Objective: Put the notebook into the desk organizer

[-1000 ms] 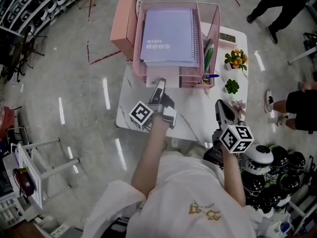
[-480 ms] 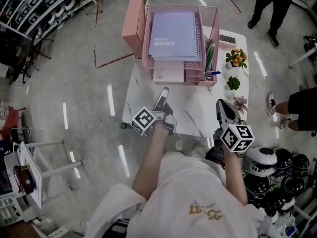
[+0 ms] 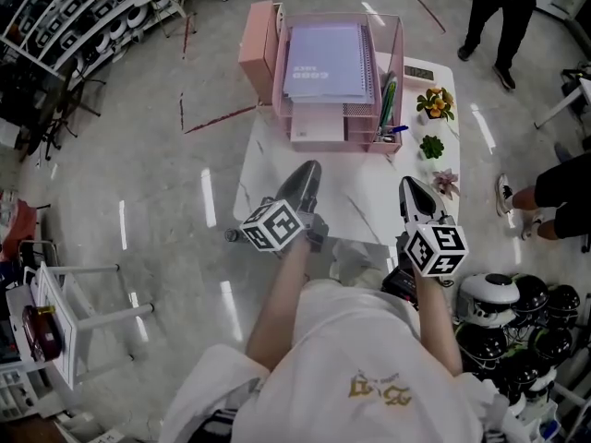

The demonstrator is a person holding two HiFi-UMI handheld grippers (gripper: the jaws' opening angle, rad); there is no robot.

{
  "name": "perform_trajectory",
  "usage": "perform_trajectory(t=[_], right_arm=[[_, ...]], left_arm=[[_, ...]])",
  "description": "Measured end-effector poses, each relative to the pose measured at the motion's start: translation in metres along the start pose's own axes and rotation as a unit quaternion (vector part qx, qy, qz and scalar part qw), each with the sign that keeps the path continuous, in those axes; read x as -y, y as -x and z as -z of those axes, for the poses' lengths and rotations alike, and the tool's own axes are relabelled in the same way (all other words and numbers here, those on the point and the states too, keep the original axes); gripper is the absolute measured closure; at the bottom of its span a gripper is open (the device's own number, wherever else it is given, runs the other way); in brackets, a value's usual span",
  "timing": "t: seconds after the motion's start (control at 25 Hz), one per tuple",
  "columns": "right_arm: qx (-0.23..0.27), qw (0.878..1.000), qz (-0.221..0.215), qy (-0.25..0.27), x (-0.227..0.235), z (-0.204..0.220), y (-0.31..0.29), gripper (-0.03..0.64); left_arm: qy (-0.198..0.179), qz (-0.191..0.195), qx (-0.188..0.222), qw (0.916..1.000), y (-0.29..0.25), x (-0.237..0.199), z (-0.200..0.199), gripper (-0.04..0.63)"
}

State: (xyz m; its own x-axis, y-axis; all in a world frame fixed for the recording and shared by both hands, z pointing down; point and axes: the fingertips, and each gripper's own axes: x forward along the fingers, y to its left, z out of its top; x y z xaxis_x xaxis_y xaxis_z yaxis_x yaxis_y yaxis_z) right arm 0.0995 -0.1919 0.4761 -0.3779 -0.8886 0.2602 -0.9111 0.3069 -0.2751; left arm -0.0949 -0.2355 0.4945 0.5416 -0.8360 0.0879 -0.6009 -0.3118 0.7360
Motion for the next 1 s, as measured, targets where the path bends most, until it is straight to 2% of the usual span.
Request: perform_trajectory(t=[0.08,0.2,0.36,0.84,1.0], right_arm=[[0.002,1.0,0.002,0.007,-0.001,-0.001,0.003,0.606],[0.013,1.0,0.008,0.014,-0.003,-0.007,0.01,0.606],[0.031,0.999,0.008,0.022,-0.01,-0.017,0.018,0.606],[0.022,0.999,0.005,0.026,-0.013,-0.007,0.029,0.606],[0.017,0.999,0.004,0.031,-0.013,-0.006,0.031,0.606]], left_arm=[[-0.049,0.002,-0.008,0.9988,0.004,0.011,-0.002,0.576],[-0.096,0.007,-0.025,0.995,0.009,0.023,-0.001,0.577],[-0.138,0.007,-0.037,0.9897,0.016,0.036,-0.001,0.577],[-0.171,-0.002,-0.041,0.9845,0.021,0.043,0.007,0.577],[-0.17,-0.005,-0.041,0.9846,0.02,0.043,0.006,0.577]])
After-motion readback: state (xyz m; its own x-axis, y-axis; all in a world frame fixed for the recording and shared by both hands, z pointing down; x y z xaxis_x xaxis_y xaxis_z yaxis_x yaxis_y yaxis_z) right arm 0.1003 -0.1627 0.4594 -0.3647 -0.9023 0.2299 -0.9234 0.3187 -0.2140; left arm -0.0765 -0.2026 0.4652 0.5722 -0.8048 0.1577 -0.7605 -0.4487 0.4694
